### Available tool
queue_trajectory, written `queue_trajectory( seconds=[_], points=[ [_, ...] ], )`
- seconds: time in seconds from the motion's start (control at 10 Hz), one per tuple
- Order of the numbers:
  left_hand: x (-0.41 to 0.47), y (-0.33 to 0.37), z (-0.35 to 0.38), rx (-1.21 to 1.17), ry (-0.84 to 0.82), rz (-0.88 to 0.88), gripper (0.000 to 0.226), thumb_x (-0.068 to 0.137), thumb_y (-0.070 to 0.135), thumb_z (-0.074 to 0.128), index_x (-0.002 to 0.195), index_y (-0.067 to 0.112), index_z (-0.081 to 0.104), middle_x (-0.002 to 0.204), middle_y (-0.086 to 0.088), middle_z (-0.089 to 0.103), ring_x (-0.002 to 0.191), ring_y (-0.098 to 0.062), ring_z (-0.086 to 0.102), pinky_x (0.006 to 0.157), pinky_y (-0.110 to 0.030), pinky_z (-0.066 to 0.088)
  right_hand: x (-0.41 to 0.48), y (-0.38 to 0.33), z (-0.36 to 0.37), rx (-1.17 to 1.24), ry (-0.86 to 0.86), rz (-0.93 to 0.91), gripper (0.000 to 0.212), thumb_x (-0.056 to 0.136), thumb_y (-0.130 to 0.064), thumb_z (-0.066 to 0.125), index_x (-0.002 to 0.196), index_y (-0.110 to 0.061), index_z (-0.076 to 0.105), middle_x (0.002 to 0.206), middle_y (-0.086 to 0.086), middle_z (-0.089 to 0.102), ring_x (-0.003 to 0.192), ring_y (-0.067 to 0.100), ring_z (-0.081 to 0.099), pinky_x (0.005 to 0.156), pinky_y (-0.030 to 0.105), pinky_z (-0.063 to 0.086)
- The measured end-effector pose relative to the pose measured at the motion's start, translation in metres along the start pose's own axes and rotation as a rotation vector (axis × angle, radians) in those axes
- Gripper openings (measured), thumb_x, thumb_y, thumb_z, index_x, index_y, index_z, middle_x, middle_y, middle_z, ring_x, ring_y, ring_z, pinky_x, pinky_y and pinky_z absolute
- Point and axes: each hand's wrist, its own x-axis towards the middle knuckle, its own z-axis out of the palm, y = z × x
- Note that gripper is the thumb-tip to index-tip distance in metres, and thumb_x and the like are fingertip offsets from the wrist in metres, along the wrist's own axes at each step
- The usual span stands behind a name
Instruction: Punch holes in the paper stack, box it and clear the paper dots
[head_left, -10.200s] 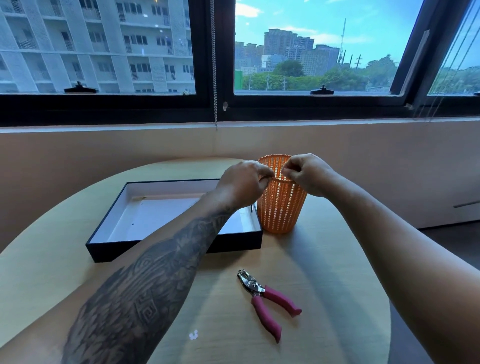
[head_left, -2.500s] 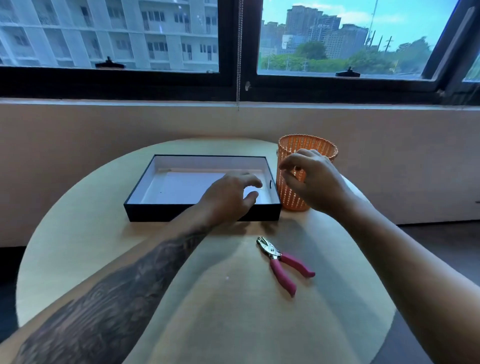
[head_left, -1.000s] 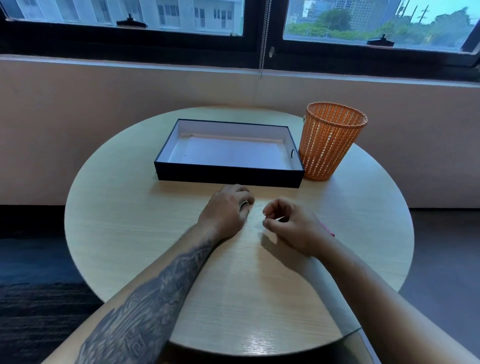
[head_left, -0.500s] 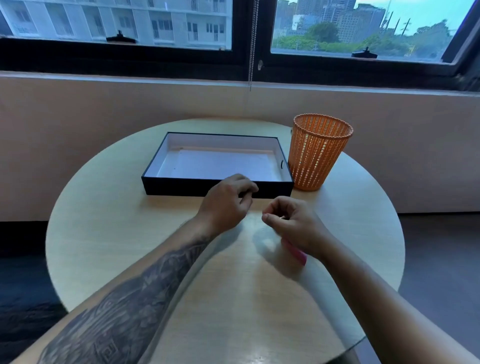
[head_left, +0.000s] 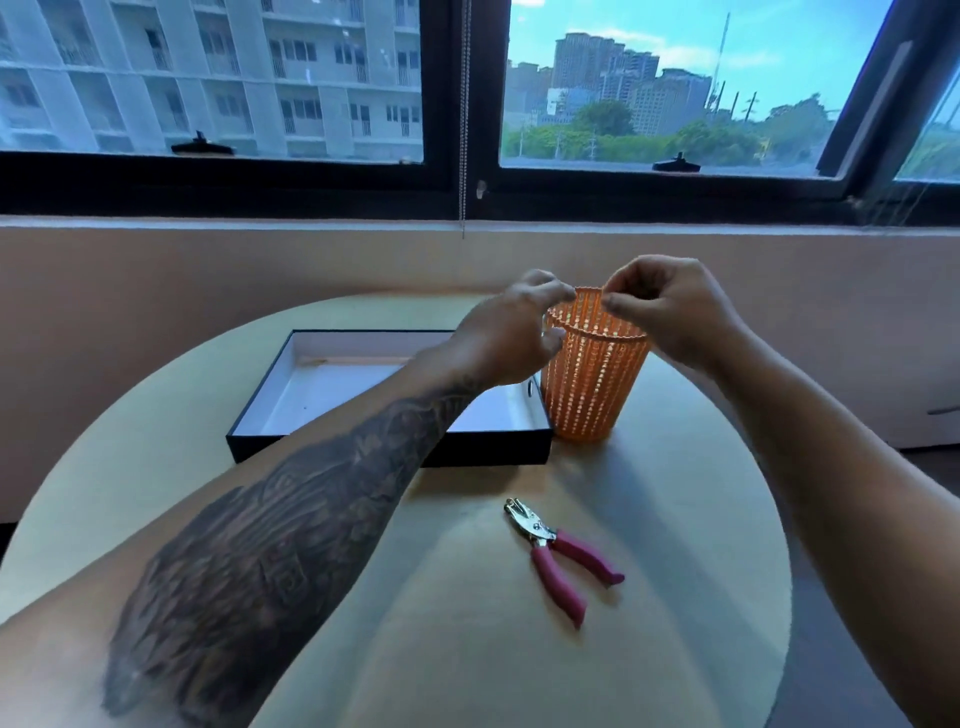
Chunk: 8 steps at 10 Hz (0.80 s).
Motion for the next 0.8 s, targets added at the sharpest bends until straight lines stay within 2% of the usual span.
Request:
queue_trajectory(
  seconds=[0.1,0.2,0.3,0.4,0.6,0.8],
  points=[
    [0.010,0.002,0.006,0.036,-0.038,0.000,0.038,0.094,0.026,0.063,0.132,0.024,0.061,0.142,0.008,0.055,0.094,-0.016,0.065,0.081,-0.031,0.049,0.020,0.014,-0.008,-0.101,-0.044,0.071,0.003,0.090,-0.017,0.074,0.092,-0.017,0.073,0.085,0.001,0.072,0.077,0.014,0.068,0.065,0.023,0.053],
    [0.015,0.001,0.011,0.084,-0.065,0.013,0.027,0.094,0.026,0.062,0.120,0.026,0.069,0.128,0.006,0.066,0.099,-0.016,0.066,0.085,-0.033,0.053,0.030,0.027,-0.007,-0.121,-0.117,0.181,0.005,0.087,-0.015,0.077,0.090,-0.018,0.076,0.088,0.001,0.074,0.081,0.012,0.071,0.067,0.021,0.054],
    [0.019,0.002,0.013,0.065,-0.042,0.016,0.022,0.093,0.019,0.063,0.111,0.026,0.073,0.117,0.006,0.070,0.094,-0.015,0.067,0.082,-0.036,0.056,0.035,0.035,-0.006,-0.081,-0.135,0.254,0.006,0.085,-0.014,0.079,0.091,-0.015,0.079,0.087,0.001,0.075,0.078,0.011,0.070,0.065,0.020,0.052],
    [0.022,0.000,0.017,0.058,-0.024,0.034,0.020,0.094,0.016,0.062,0.107,0.025,0.074,0.113,0.005,0.070,0.090,-0.013,0.065,0.077,-0.034,0.056,0.036,0.038,-0.008,0.014,-0.116,0.283,0.006,0.084,-0.015,0.080,0.090,-0.017,0.080,0.084,0.001,0.076,0.076,0.011,0.069,0.063,0.018,0.050],
    [0.021,-0.002,0.022,0.034,0.000,0.036,0.022,0.095,0.013,0.059,0.106,0.023,0.075,0.110,0.004,0.070,0.093,-0.015,0.065,0.076,-0.031,0.054,0.037,0.041,-0.009,0.031,-0.149,0.304,0.007,0.090,-0.013,0.073,0.093,-0.017,0.079,0.090,0.001,0.075,0.082,0.010,0.068,0.067,0.020,0.050],
    [0.019,-0.002,0.025,0.018,0.003,0.049,0.025,0.096,0.014,0.058,0.113,0.023,0.073,0.115,0.003,0.069,0.099,-0.017,0.066,0.081,-0.035,0.057,0.039,0.040,-0.002,-0.063,-0.144,0.265,0.006,0.090,-0.011,0.073,0.093,-0.017,0.074,0.094,0.004,0.072,0.090,0.019,0.069,0.070,0.024,0.053]
  ],
)
